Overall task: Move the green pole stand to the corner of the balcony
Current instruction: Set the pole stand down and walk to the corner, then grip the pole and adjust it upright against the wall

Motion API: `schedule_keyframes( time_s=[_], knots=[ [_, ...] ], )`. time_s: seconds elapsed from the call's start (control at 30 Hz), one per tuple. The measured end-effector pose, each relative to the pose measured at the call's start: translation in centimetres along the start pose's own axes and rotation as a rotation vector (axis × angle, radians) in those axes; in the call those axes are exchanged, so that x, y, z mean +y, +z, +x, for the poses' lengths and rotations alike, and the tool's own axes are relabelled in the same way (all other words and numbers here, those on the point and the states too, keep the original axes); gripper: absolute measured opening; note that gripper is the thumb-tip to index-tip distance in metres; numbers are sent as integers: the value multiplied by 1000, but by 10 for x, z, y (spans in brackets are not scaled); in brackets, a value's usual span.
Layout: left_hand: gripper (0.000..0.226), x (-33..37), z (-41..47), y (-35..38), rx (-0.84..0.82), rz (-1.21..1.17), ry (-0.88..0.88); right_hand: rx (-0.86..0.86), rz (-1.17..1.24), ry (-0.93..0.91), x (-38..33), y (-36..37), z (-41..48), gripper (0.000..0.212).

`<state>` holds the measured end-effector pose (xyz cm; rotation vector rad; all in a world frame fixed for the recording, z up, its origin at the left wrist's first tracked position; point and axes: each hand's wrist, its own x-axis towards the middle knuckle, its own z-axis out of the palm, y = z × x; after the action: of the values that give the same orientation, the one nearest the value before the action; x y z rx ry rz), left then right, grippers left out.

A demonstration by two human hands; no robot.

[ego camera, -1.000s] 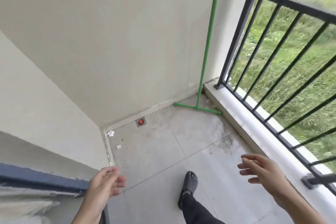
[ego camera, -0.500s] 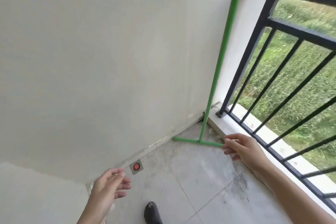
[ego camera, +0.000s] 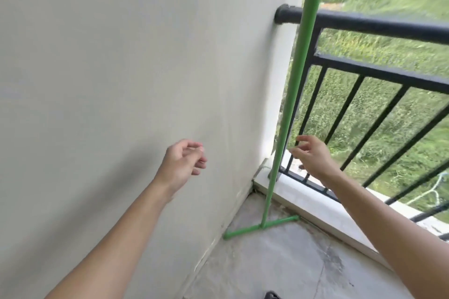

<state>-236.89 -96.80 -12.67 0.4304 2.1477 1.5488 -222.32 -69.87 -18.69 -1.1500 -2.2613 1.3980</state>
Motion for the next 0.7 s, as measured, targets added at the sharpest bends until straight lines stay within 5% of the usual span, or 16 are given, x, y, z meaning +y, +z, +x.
schedule_keyframes(
  time_s=[0.17,0.33,0.53,0.7],
  knots=[
    [18,97,89,58,-142,14,271,23,-119,-7,-36,12,68,65],
    [51,158,127,124,-396,88,388,74,-172,17,-36,31,92,35],
    [20,173,134,156,-563,67,480,27,-207,-18,-33,24,89,21],
    [22,160,115,137,-585,46,594,29,-179,-18,-34,36,58,18]
  ],
)
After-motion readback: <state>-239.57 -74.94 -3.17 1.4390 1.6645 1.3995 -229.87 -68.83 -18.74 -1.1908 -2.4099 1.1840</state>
